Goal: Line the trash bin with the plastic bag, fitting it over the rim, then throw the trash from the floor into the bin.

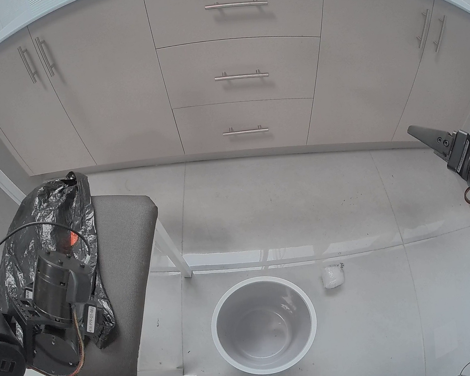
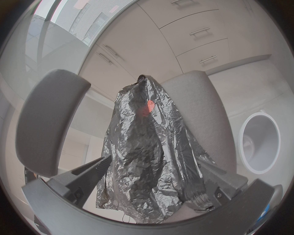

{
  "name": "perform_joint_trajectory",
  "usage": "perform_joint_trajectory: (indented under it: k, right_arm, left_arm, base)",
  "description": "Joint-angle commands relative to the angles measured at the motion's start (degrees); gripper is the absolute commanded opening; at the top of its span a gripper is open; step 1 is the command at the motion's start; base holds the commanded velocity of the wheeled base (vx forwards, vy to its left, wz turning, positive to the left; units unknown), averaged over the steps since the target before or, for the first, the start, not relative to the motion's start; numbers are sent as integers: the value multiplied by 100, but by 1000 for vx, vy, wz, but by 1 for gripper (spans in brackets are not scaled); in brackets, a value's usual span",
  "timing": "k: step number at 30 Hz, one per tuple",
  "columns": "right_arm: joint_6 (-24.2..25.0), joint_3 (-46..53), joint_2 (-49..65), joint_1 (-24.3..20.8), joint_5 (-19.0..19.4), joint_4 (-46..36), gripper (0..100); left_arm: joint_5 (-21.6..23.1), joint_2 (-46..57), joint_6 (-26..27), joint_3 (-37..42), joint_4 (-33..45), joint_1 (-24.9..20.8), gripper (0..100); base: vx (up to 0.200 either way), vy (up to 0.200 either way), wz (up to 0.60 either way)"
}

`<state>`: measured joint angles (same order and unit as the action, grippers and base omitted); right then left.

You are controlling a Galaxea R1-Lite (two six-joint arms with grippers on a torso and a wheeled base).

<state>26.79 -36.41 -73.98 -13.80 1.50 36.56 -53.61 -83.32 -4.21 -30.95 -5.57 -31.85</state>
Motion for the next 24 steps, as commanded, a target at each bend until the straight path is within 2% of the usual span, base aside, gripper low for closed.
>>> perform_joint_trajectory:
  k: [1, 24]
  right_arm:
    - [1, 3, 33, -9, 8, 0, 100]
    - [1, 3, -2, -9, 8, 0, 100]
  left_arm:
    - [0, 229, -28, 195, -14, 153, 100]
    - [26, -96, -19, 300, -14, 171, 100]
  base:
    - [0, 0, 0]
    - [0, 0, 0]
